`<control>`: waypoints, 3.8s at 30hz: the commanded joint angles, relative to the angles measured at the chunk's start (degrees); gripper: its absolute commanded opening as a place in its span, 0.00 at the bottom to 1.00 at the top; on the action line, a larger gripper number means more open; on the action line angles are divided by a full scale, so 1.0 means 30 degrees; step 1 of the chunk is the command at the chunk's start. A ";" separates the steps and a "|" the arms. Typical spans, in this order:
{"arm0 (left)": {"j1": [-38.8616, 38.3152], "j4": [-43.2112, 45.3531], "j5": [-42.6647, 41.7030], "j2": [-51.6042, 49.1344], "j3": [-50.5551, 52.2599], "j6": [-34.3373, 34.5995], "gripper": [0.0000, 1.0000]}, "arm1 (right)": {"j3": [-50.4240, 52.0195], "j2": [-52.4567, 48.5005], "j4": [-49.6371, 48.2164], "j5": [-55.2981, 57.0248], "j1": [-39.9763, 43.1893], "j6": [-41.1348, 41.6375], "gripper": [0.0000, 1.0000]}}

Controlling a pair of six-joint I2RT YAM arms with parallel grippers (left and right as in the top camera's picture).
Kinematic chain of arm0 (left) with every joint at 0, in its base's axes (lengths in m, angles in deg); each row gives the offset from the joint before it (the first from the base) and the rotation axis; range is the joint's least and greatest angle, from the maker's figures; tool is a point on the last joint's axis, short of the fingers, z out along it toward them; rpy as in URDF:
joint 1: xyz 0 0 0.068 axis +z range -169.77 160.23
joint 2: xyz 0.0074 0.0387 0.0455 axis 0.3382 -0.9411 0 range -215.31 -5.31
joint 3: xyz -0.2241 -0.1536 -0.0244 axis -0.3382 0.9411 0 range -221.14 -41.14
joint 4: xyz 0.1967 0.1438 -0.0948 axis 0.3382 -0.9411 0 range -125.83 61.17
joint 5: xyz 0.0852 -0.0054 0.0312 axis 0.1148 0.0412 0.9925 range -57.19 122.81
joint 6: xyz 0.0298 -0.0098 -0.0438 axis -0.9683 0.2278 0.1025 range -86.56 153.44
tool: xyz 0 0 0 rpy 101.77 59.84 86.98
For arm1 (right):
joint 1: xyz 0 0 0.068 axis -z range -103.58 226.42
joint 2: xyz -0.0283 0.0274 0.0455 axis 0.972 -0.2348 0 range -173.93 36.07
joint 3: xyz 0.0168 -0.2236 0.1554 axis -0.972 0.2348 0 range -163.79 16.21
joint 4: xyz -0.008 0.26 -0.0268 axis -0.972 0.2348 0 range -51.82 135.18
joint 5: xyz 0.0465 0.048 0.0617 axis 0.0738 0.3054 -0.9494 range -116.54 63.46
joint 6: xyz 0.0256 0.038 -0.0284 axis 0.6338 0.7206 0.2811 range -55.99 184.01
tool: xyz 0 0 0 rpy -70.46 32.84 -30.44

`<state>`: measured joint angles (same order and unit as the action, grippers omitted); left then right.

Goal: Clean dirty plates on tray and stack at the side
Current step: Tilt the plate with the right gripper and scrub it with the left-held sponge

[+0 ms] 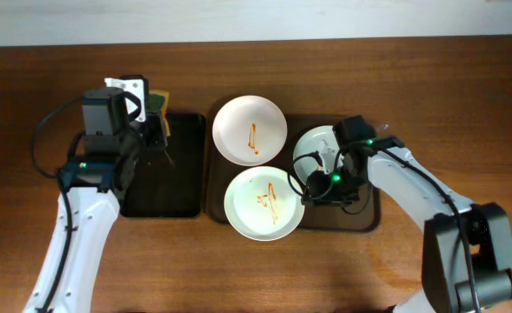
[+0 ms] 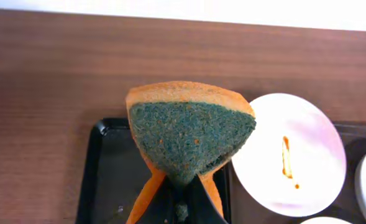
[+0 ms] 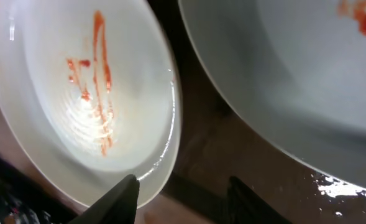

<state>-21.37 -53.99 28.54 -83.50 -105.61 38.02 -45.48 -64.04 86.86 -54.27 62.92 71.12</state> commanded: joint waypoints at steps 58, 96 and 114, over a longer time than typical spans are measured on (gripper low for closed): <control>-0.7206 -0.1676 -0.6397 -0.6564 0.0532 0.4269 0.00 | -0.0328 -0.1632 -0.1392 0.1902 -0.1268 0.3519 0.04; -0.8196 -0.3337 -0.3220 -0.4838 0.0583 1.0732 0.00 | -0.0328 -0.1632 -0.1231 0.1974 -0.1268 0.3228 0.04; -1.0877 -0.0080 -1.1540 -1.0200 0.0605 1.4615 0.00 | -0.0328 -0.1632 -0.1231 0.1974 -0.1268 0.3228 0.04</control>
<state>-53.26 -52.22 -4.64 -113.34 -103.93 80.95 -45.53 -68.15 83.13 -49.11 59.38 81.33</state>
